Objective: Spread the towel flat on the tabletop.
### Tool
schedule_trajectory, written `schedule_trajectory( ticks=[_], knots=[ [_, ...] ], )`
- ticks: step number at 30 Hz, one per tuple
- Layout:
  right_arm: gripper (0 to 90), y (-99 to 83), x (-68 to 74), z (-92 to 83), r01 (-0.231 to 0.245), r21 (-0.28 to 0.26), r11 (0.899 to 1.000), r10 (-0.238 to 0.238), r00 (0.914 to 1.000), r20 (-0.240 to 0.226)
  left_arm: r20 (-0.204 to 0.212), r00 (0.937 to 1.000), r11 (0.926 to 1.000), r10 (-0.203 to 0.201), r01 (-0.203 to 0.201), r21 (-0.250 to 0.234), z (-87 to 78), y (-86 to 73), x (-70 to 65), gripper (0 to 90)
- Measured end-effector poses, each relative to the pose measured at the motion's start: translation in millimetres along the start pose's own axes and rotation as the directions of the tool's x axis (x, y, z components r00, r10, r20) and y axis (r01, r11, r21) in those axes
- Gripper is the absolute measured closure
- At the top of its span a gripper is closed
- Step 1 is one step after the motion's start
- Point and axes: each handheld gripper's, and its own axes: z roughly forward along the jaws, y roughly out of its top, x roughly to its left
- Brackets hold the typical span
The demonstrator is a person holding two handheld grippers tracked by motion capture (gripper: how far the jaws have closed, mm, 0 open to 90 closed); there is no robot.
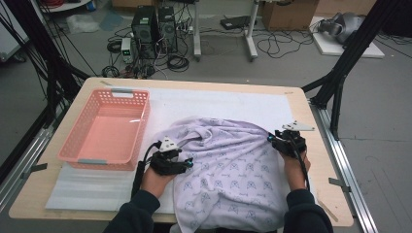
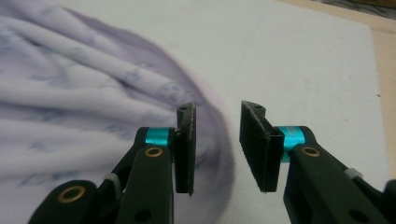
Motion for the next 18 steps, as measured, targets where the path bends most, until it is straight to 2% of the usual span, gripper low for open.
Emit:
schedule_trajectory(
  ticks=[1,2,4,5,6,7,9,10,12,14,15,16,17,18],
  knots=[
    [63.2,-0.8,1.4,-5.9,0.015,-0.003,1.000,-0.015,0.9998,-0.012,-0.021,0.9996,0.9998,0.019,-0.019,0.005,1.0,0.7,-2.5,43.1],
    [62.1,-1.6,2.1,-9.6,0.021,-0.005,1.000,-0.021,0.9996,-0.018,-0.053,0.9982,0.9995,0.030,-0.030,0.006,2.1,1.8,-4.6,47.0],
    [59.7,-4.4,3.8,-19.3,0.032,-0.016,0.999,-0.032,0.9982,-0.050,-0.079,0.9956,0.9987,0.051,-0.051,0.010,2.6,2.7,-5.0,64.8],
    [56.7,-6.3,5.1,-24.1,0.039,-0.021,0.999,-0.040,0.9976,-0.057,-0.086,0.9948,0.9986,0.053,-0.053,0.008,2.6,2.9,-3.7,80.1],
    [54.8,-8.4,6.5,-28.2,0.037,-0.024,0.999,-0.039,0.9964,-0.075,-0.087,0.9954,0.9992,0.039,-0.038,0.013,2.6,4.2,-1.1,81.9],
    [53.8,-10.3,8.1,-32.2,0.041,-0.022,0.999,-0.043,0.9942,-0.098,-0.124,0.9914,0.9991,0.041,-0.040,0.012,1.4,5.6,1.0,82.5],
    [50.1,-14.9,11.5,-40.4,0.058,-0.023,0.998,-0.060,0.9915,-0.115,-0.194,0.9810,0.9992,0.001,-0.009,-0.040,-2.6,6.4,10.4,82.9],
    [50.0,-17.7,12.4,-43.8,0.059,-0.024,0.998,-0.062,0.9887,-0.137,-0.224,0.9741,0.9984,-0.029,0.017,-0.054,-4.4,6.4,16.5,82.9],
    [47.8,-24.1,14.7,-48.4,0.065,-0.021,0.998,-0.068,0.9848,-0.160,-0.272,0.9606,0.9966,-0.056,0.037,-0.073,-8.3,7.8,29.3,82.9],
    [46.0,-31.4,19.1,-48.0,0.040,0.010,0.999,-0.037,0.9749,-0.219,-0.280,0.9558,0.9934,-0.090,0.066,-0.094,-10.8,9.5,36.9,82.7],
    [46.0,-34.9,22.4,-45.5,0.040,0.028,0.999,-0.031,0.9650,-0.260,-0.268,0.9577,0.9907,-0.105,0.077,-0.112,-11.0,10.0,38.5,82.4],
    [46.2,-37.8,26.8,-42.4,0.036,0.043,0.998,-0.021,0.9502,-0.311,-0.252,0.9628,0.9905,-0.098,0.069,-0.119,-11.1,10.0,38.7,81.7],
    [46.3,-39.9,31.7,-38.9,0.037,0.055,0.998,-0.016,0.9382,-0.346,-0.243,0.9660,0.9908,-0.089,0.061,-0.121,-10.6,10.0,37.7,78.4],
    [46.8,-40.9,36.9,-34.9,0.047,0.061,0.997,-0.021,0.9313,-0.364,-0.229,0.9689,0.9899,-0.095,0.068,-0.124,-10.6,10.0,37.0,70.9]
  ],
)
